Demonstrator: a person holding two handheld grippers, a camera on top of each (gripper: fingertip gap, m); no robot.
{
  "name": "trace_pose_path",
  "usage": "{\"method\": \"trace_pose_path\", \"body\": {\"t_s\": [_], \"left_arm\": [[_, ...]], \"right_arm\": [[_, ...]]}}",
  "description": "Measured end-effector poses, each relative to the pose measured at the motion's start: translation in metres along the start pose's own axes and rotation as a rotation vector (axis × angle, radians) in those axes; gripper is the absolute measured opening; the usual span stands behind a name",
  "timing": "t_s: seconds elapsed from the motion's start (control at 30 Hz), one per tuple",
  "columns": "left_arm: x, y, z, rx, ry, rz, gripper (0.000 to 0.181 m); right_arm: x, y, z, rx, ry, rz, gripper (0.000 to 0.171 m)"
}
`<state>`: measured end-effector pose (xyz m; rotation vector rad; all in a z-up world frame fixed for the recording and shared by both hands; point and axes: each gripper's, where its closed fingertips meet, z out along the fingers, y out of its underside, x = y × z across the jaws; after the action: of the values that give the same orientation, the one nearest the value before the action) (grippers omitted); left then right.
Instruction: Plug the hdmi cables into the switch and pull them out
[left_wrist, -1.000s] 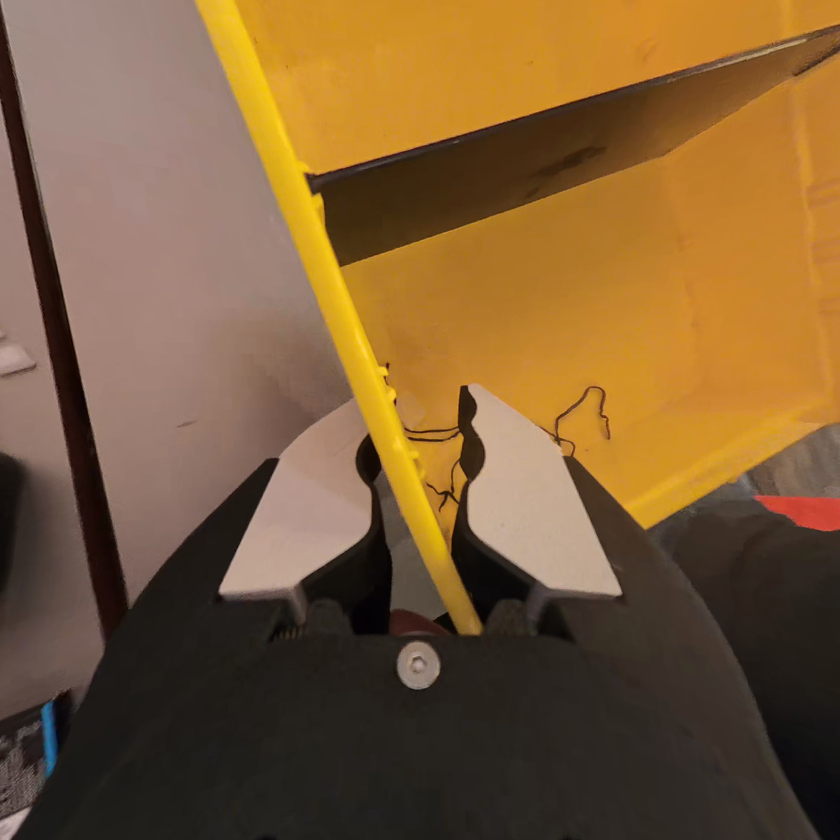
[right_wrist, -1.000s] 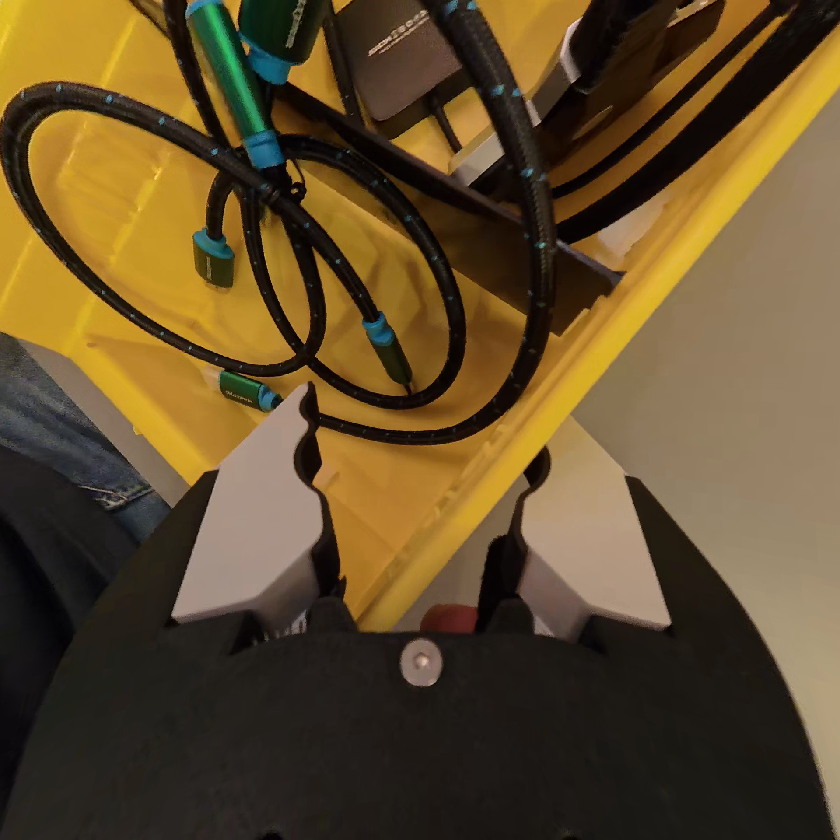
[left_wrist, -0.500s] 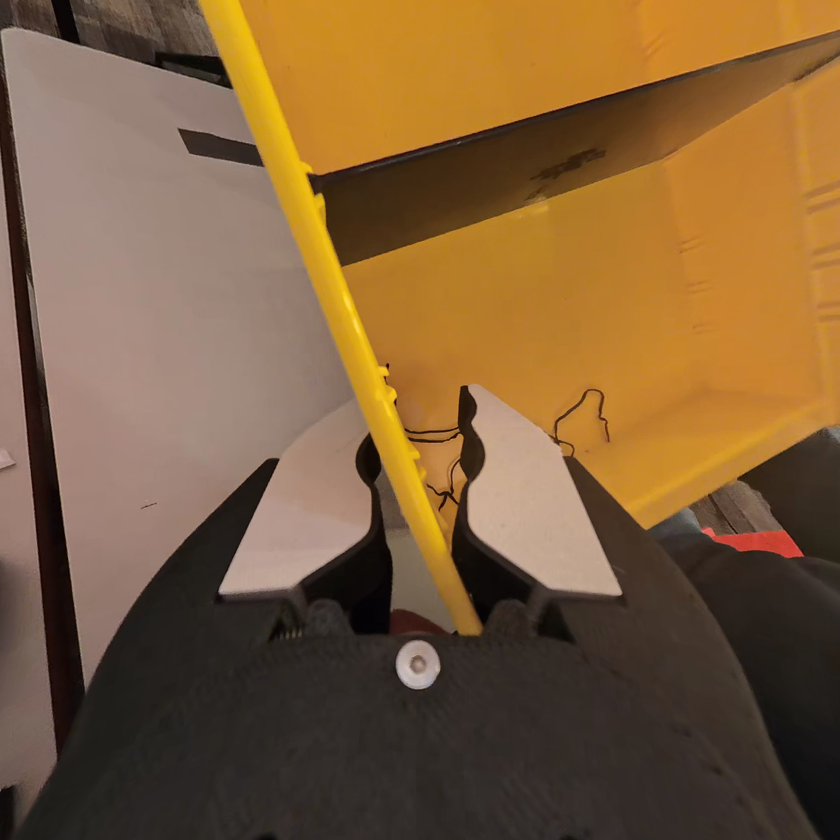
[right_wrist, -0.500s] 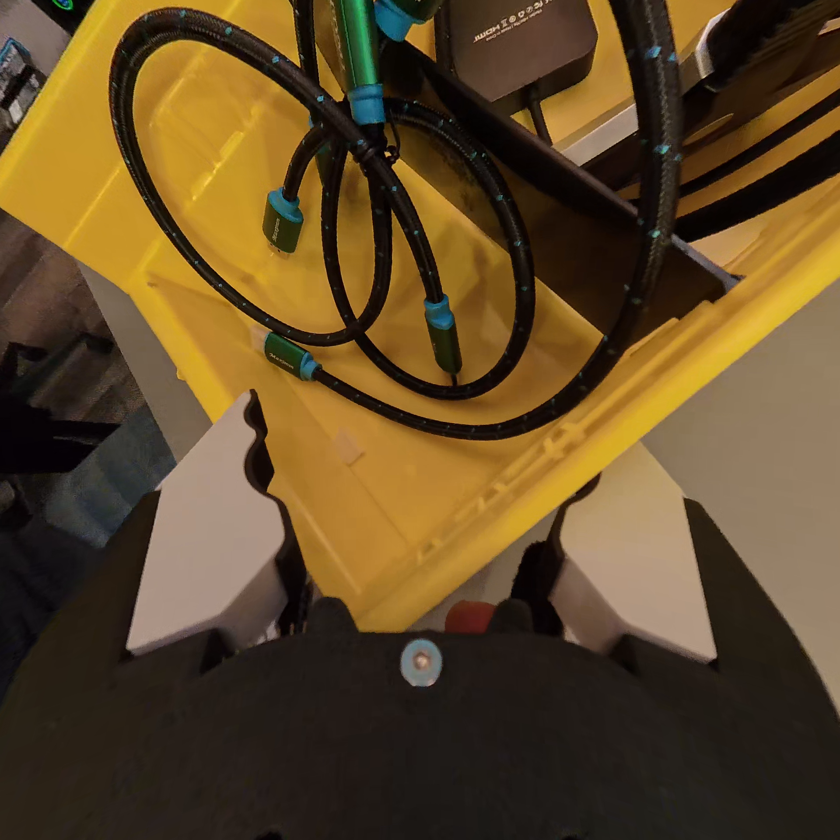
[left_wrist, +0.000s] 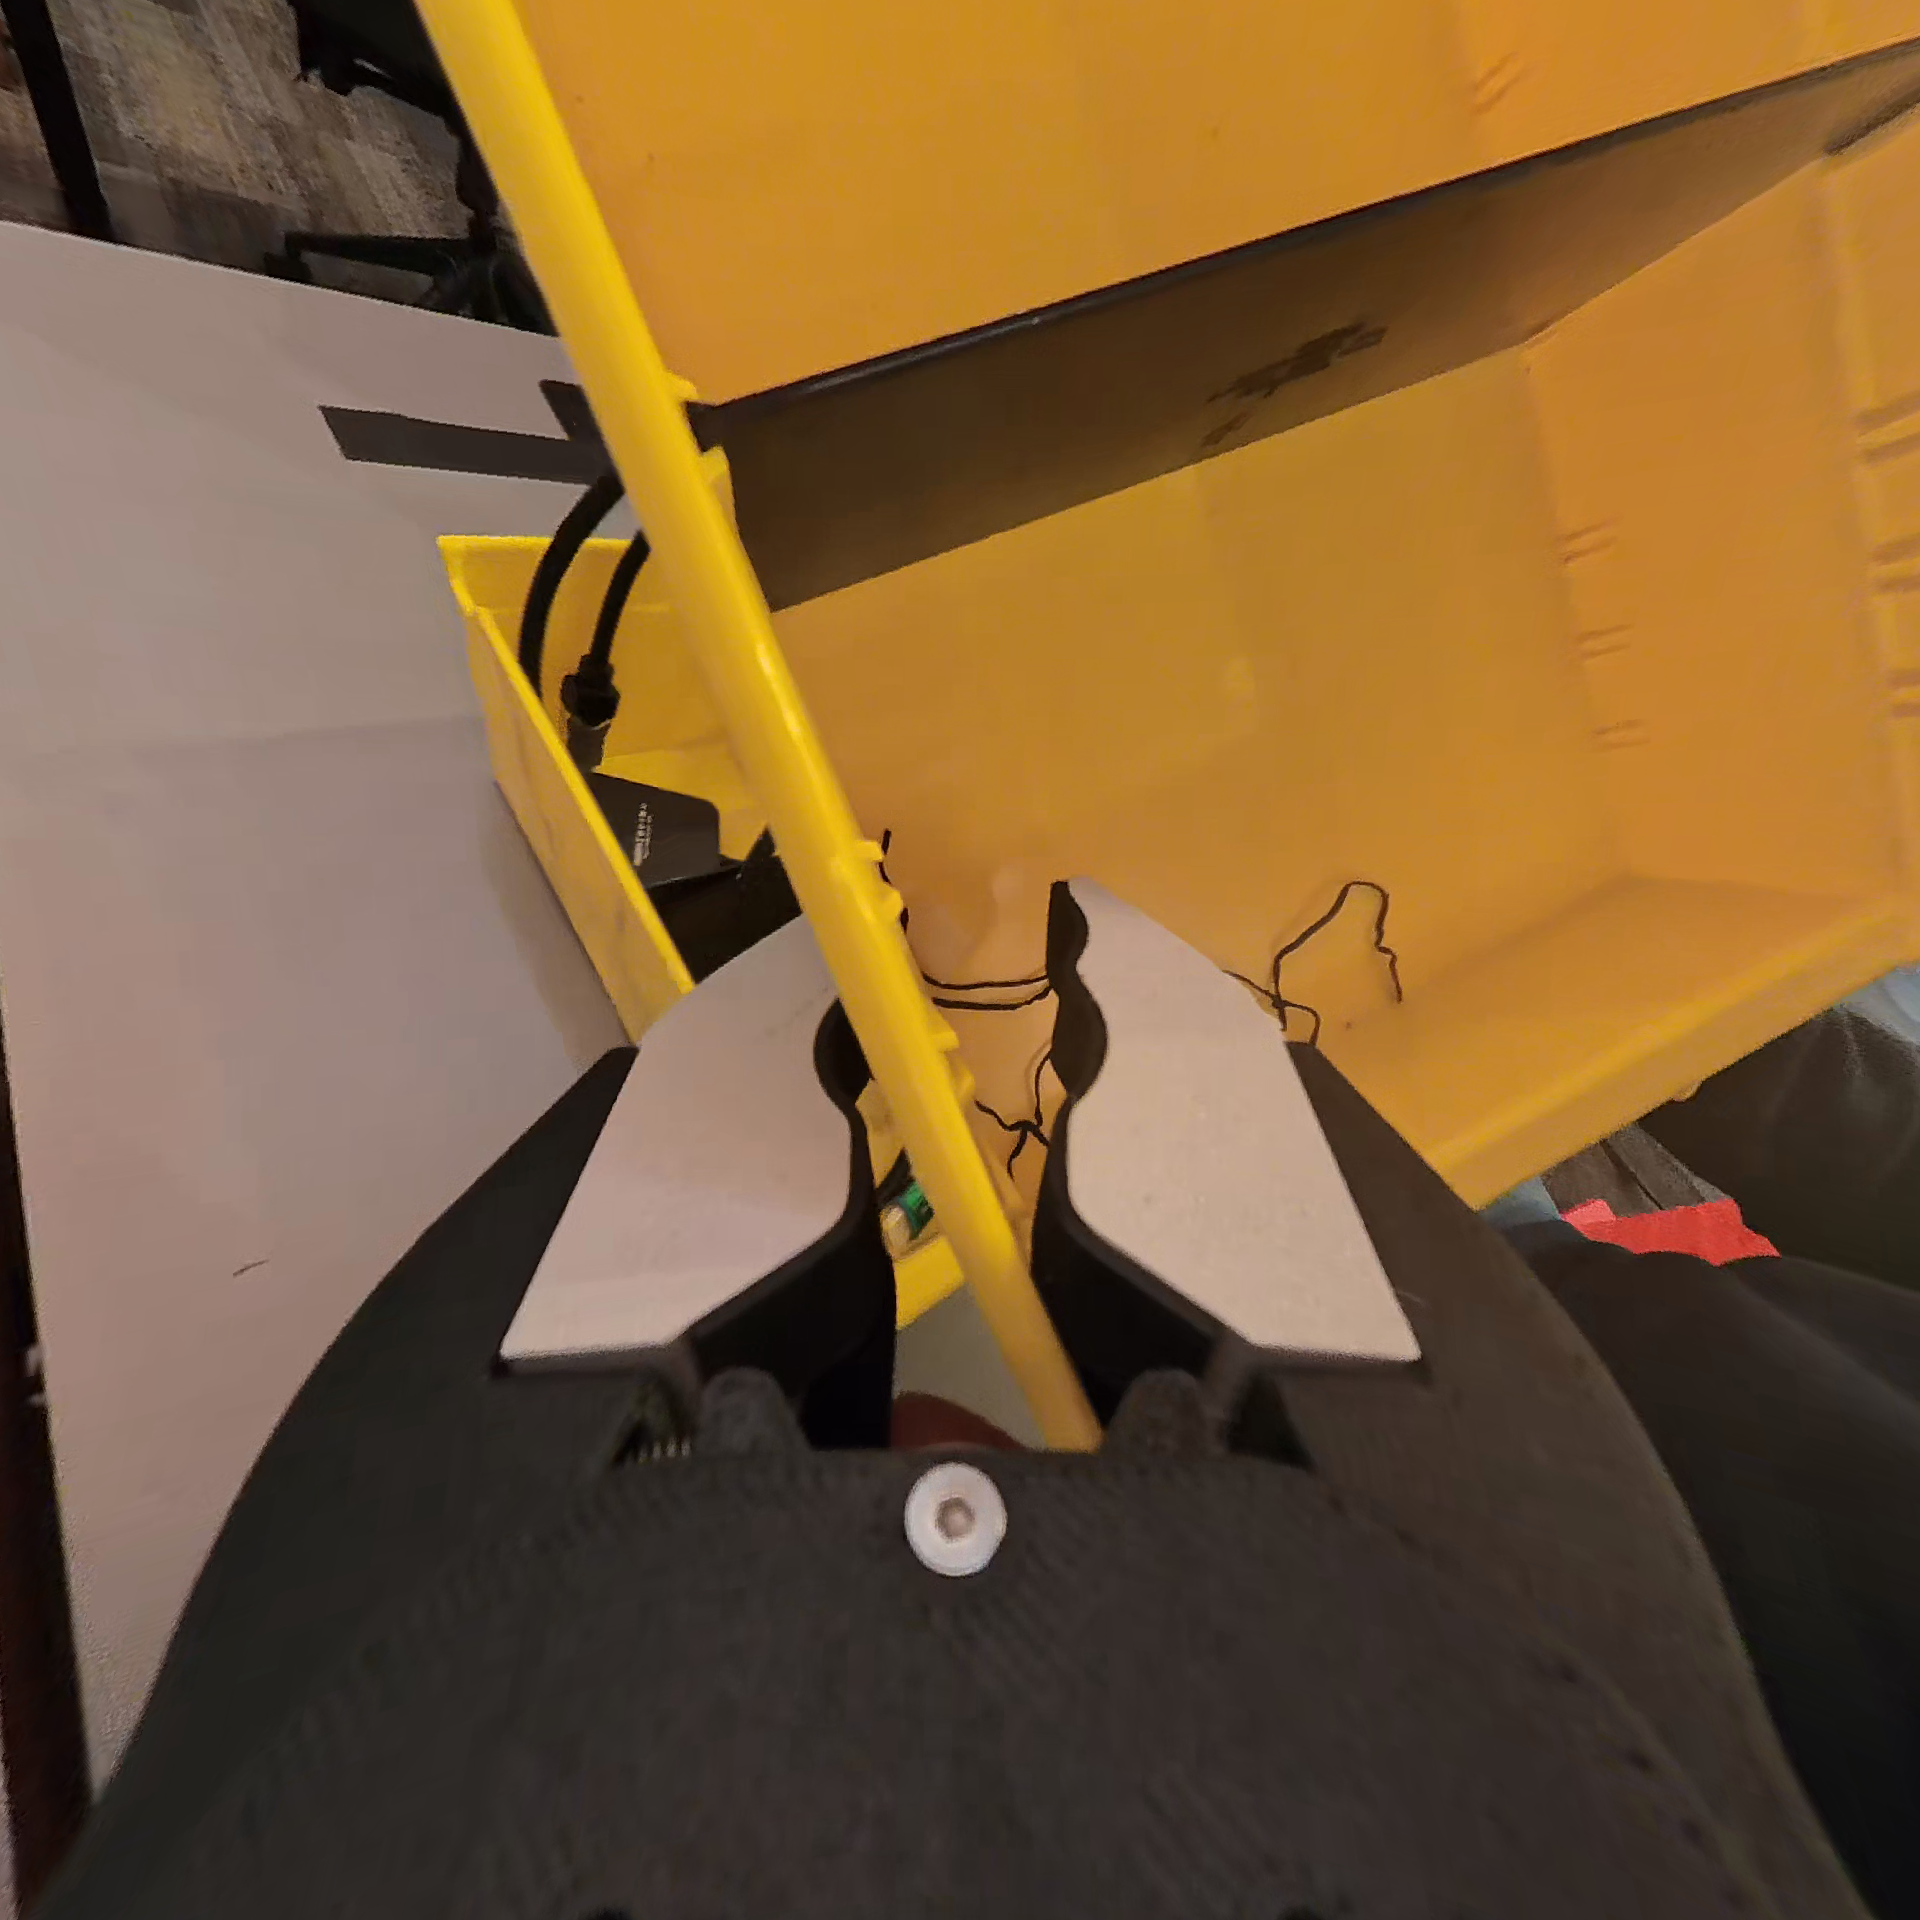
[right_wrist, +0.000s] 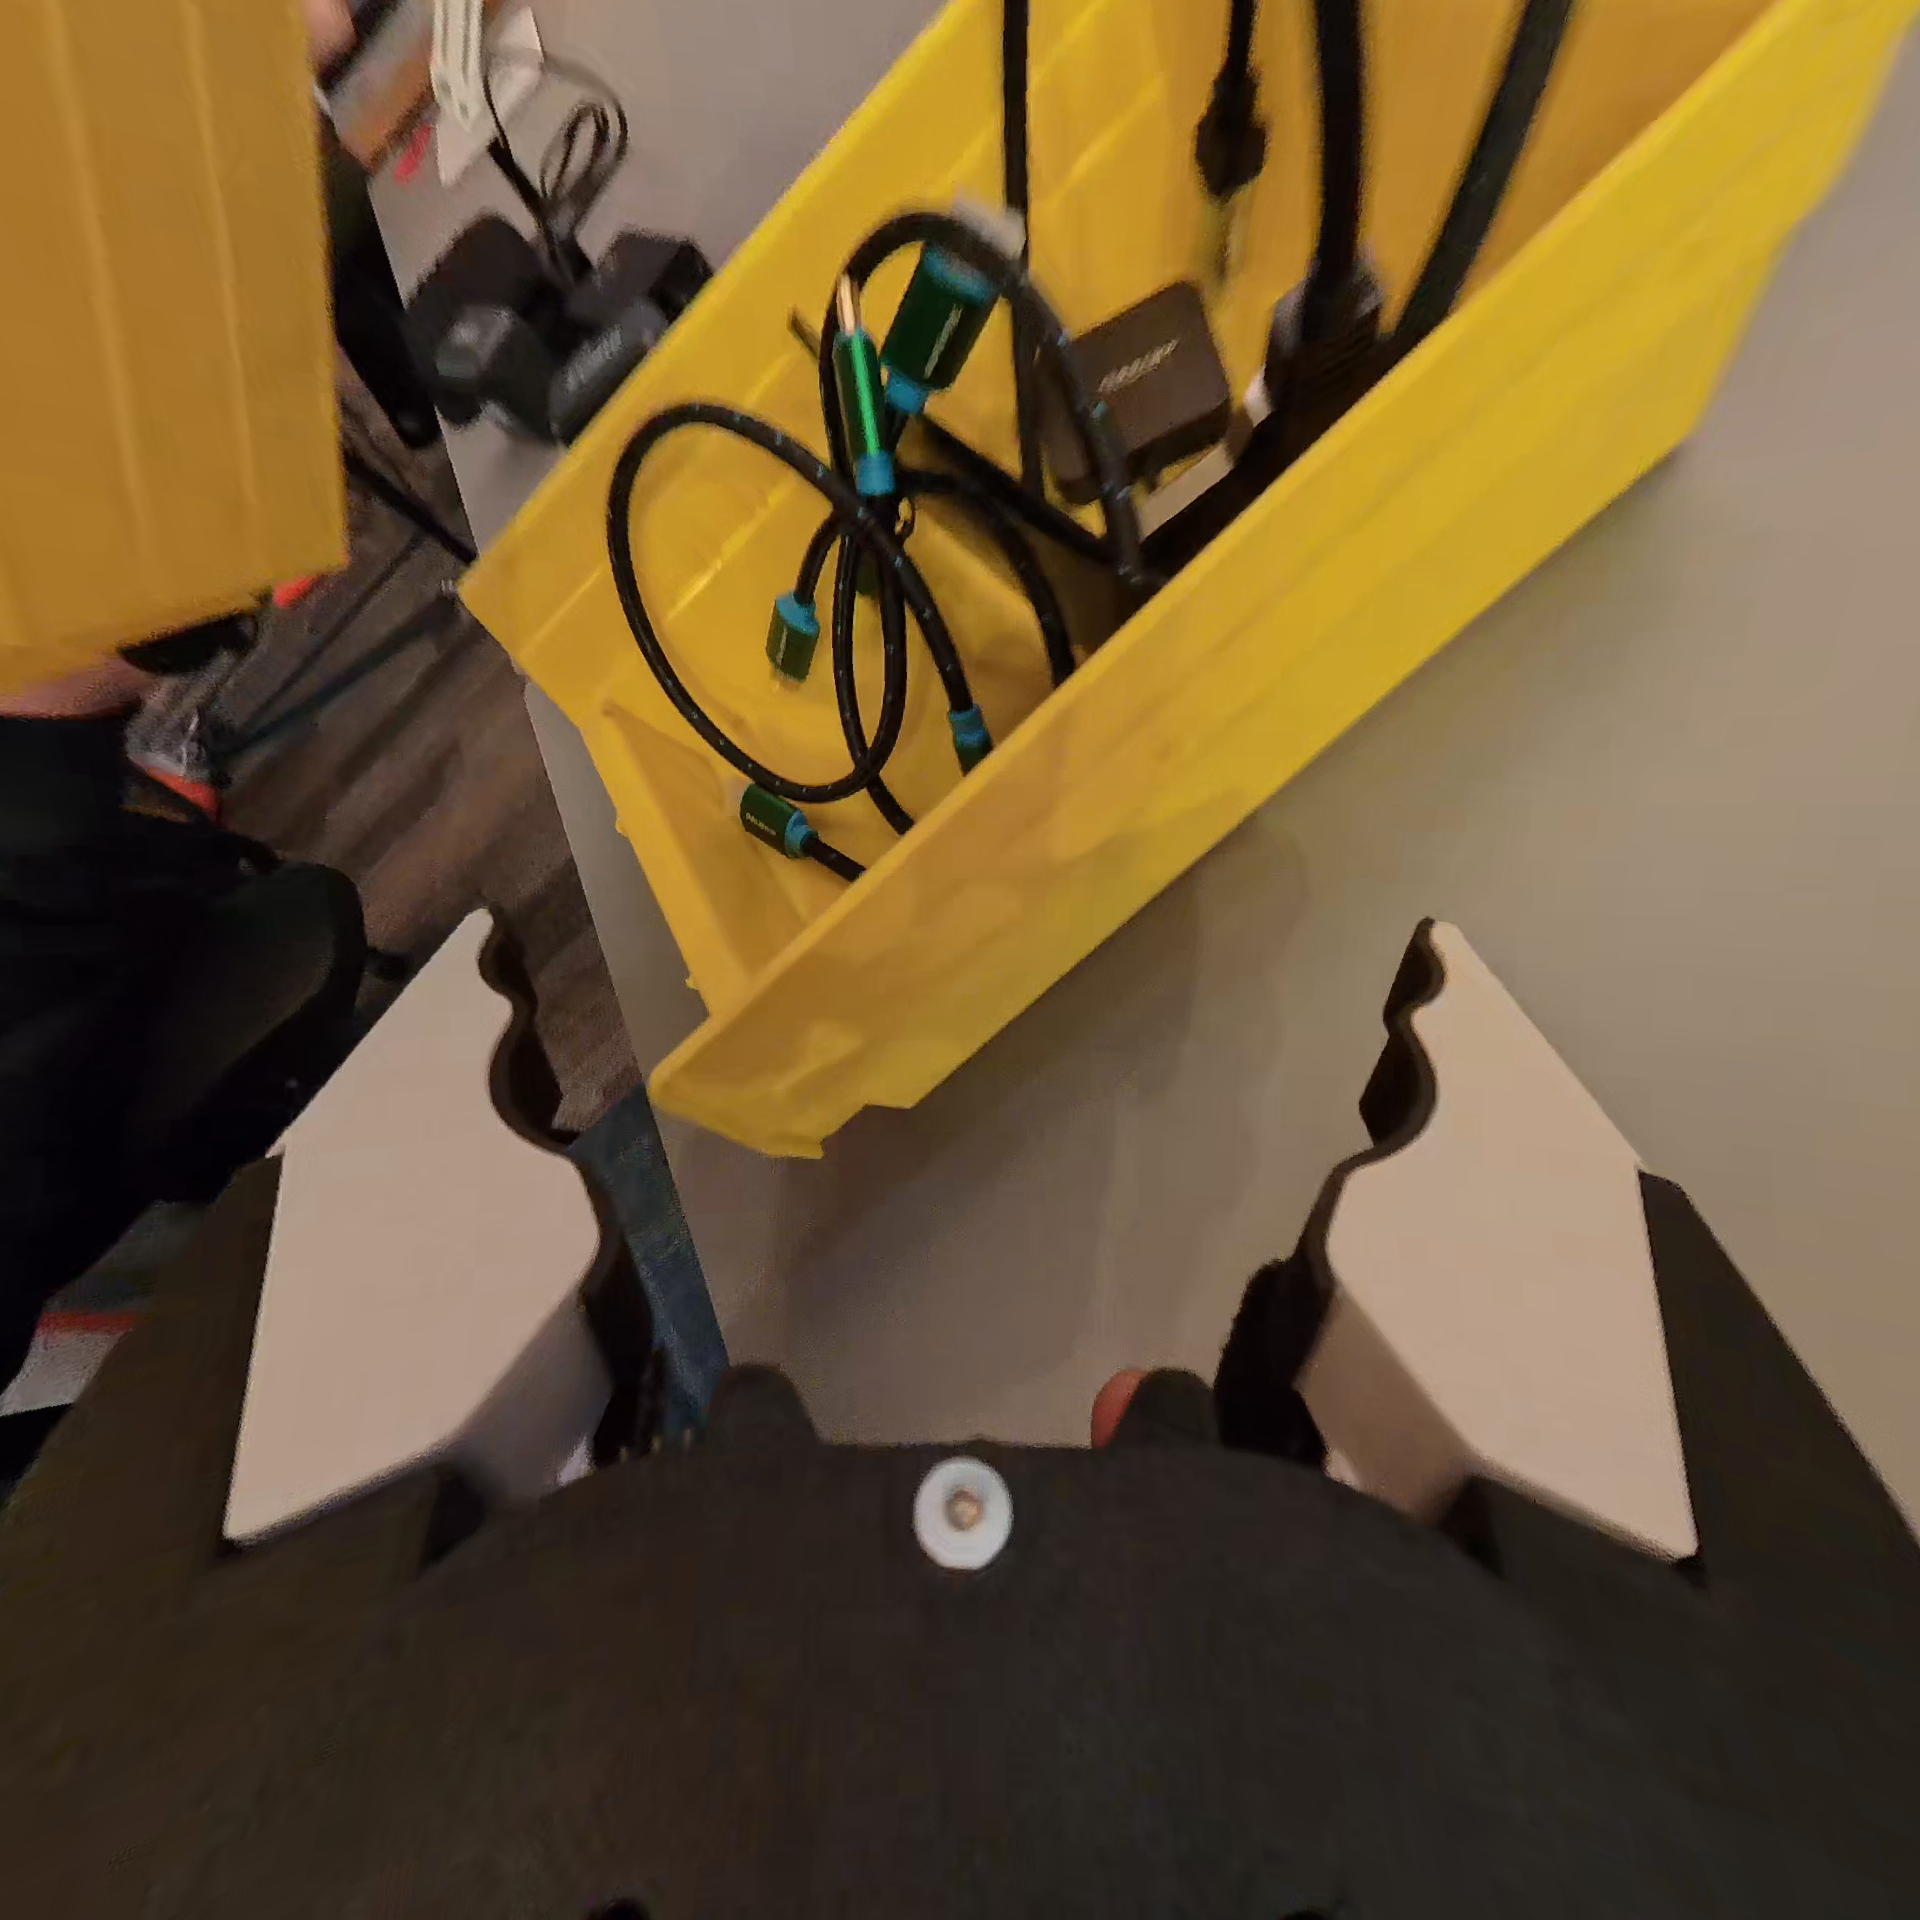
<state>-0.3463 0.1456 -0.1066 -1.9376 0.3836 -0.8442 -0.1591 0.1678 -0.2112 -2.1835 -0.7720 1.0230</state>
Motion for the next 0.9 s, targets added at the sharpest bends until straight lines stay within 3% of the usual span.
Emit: {"method": "trace_pose_path", "body": {"t_s": [0.13, 0.33, 0.5, 0.6, 0.73, 0.9], "left_arm": [[0.026, 0.004, 0.024, -0.034, 0.032, 0.04, 0.031], [0.095, 0.021, 0.09, -0.105, 0.102, 0.164, 0.032], [0.166, 0.059, 0.146, -0.22, 0.201, 0.237, 0.033], [0.202, 0.085, 0.175, -0.306, 0.24, 0.273, 0.034], [0.233, 0.112, 0.212, -0.396, 0.265, 0.314, 0.036], [0.252, 0.14, 0.254, -0.481, 0.284, 0.267, 0.036]], "right_arm": [[0.012, -0.017, -0.07, 0.175, 0.045, -0.019, 0.152], [0.026, -0.019, -0.203, 0.542, 0.089, 0.024, 0.142], [0.025, -0.006, -0.328, 0.853, 0.197, -0.008, 0.13], [0.019, 0.012, -0.379, 0.925, 0.317, -0.065, 0.125], [0.019, 0.046, -0.398, 0.849, 0.492, -0.095, 0.126], [0.026, 0.107, -0.328, 0.41, 0.444, -0.033, 0.137]]}}
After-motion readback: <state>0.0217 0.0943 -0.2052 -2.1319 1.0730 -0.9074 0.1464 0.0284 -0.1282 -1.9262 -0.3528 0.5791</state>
